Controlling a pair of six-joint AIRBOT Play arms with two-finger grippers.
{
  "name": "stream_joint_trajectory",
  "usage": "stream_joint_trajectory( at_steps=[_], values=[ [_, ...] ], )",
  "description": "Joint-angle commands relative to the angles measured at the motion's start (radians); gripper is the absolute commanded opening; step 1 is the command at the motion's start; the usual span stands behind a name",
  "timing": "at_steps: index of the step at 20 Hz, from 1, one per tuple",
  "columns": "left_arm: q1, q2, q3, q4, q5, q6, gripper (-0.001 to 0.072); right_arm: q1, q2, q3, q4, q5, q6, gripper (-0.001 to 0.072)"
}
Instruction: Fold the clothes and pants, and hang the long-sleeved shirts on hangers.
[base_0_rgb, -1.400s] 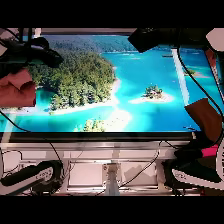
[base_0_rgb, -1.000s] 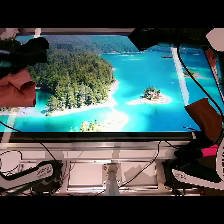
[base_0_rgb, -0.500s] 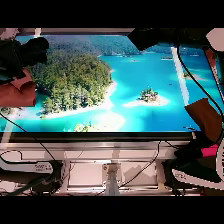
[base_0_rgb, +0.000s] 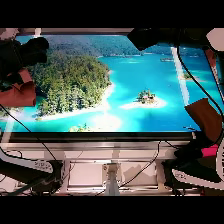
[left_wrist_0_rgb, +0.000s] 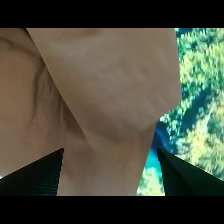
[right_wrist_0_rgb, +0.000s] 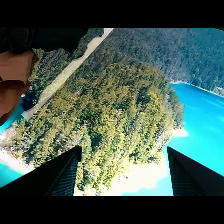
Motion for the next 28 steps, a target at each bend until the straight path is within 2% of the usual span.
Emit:
stream_joint_trajectory(
  at_steps=[1,4,10,13,14,15,17,20,22,25,28],
  values=[
    [0.004,-0.032,0.0,0.023,0.113,-0.089,0.0706,0.001,-0.001,0.0,0.002,-0.014,0.002,0.0612],
    [0.004,-0.063,0.0,0.023,0.175,-0.119,0.0706,0.001,-0.001,0.0,0.002,-0.014,0.002,0.0612],
    [-0.012,-0.146,0.0,0.012,0.258,-0.122,0.0706,0.001,-0.001,0.0,0.002,-0.016,0.002,0.0612],
    [-0.016,-0.185,0.0,-0.044,0.301,-0.121,0.0696,0.001,-0.001,0.0,0.002,-0.016,0.002,0.0612],
    [-0.019,-0.193,0.0,-0.069,0.321,-0.121,0.0663,0.001,-0.001,0.0,0.002,-0.016,0.002,0.0612],
    [-0.021,-0.196,0.001,-0.093,0.336,-0.121,0.0473,0.001,-0.001,0.0,0.002,-0.016,0.001,0.0611],
    [-0.026,-0.195,0.002,-0.134,0.356,-0.121,0.0022,0.001,-0.001,0.0,0.001,-0.016,0.002,0.0612],
    [-0.034,-0.185,0.003,-0.169,0.332,-0.12,0.0014,0.001,-0.001,0.0,0.001,-0.016,0.002,0.0612],
    [-0.038,-0.159,0.003,-0.169,0.259,-0.113,0.0014,0.001,-0.001,0.0,0.001,-0.016,0.002,0.0612],
    [-0.051,-0.078,0.003,-0.171,0.161,-0.034,0.0011,0.001,-0.001,0.0,0.0,-0.009,0.001,0.0611],
    [-0.08,0.043,0.003,-0.258,0.103,0.063,0.0012,0.001,-0.001,0.0,-0.01,-0.01,0.001,0.0611]
  ],
)
